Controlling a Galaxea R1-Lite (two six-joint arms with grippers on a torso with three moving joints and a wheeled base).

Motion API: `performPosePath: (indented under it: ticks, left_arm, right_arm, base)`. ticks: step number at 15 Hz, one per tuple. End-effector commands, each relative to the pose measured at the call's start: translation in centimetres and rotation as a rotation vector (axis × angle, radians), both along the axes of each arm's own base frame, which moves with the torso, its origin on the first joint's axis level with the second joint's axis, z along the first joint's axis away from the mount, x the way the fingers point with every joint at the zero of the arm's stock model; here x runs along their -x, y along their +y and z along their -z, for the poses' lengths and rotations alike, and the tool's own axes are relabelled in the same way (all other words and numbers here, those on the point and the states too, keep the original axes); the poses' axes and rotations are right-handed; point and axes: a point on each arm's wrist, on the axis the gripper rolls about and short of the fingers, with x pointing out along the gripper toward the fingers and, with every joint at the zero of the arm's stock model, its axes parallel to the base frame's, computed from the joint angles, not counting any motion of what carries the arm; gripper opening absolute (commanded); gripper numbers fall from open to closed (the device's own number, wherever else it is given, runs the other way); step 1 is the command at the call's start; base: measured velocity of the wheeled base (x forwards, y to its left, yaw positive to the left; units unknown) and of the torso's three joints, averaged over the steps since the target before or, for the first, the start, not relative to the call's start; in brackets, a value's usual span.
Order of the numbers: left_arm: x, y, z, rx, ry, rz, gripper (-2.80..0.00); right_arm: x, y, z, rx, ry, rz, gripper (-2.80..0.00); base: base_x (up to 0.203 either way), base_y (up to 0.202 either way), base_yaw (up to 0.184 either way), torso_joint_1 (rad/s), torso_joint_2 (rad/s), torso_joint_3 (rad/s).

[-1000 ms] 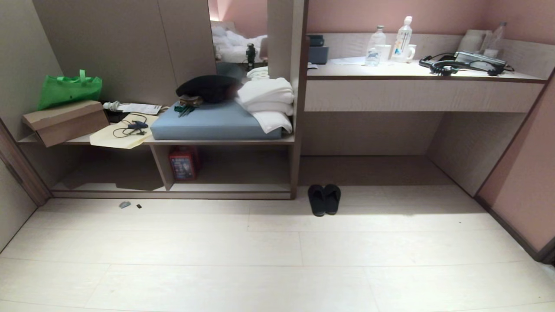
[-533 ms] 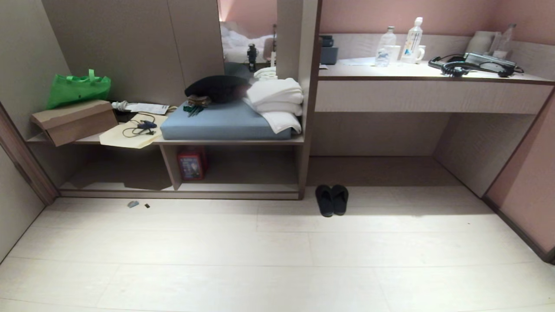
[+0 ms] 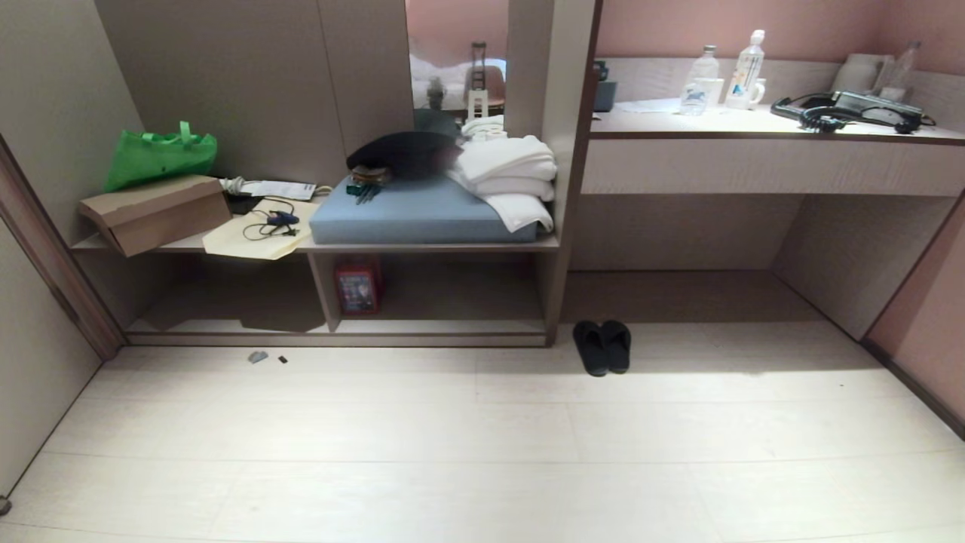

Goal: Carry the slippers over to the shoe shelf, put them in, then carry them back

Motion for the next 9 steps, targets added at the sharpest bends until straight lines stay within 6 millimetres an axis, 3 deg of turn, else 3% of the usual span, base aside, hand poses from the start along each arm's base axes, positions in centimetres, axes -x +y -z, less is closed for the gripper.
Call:
performPosePath:
  ticks: [1,6,9]
  left_arm:
    - [-0.07,0.0,0.21,0.0,0.009,0.0,-2.8]
    - [-0.07,0.0,0.2,0.0,0.008,-0.001,-2.8]
    - [-0.07,0.0,0.22,0.0,0.009,-0.001,-2.8]
  right_arm:
    - [-0.01,0.0,-0.01,0.002,0.001,-0.001,-2.8]
    - [-0.01,0.0,-0.01,-0.004,0.001,-0.001,-2.8]
    - [-0.01,0.0,-0.01,-0.026,0.002,-0.001,-2.8]
  base:
    - [0.0,0.193,-0.005,-0.008,0.0,-0.001]
    - [0.0,0.193,-0.003,0.002,0.0,0.005]
    - [0.0,0.066,0.0,0.003,0.0,0.001]
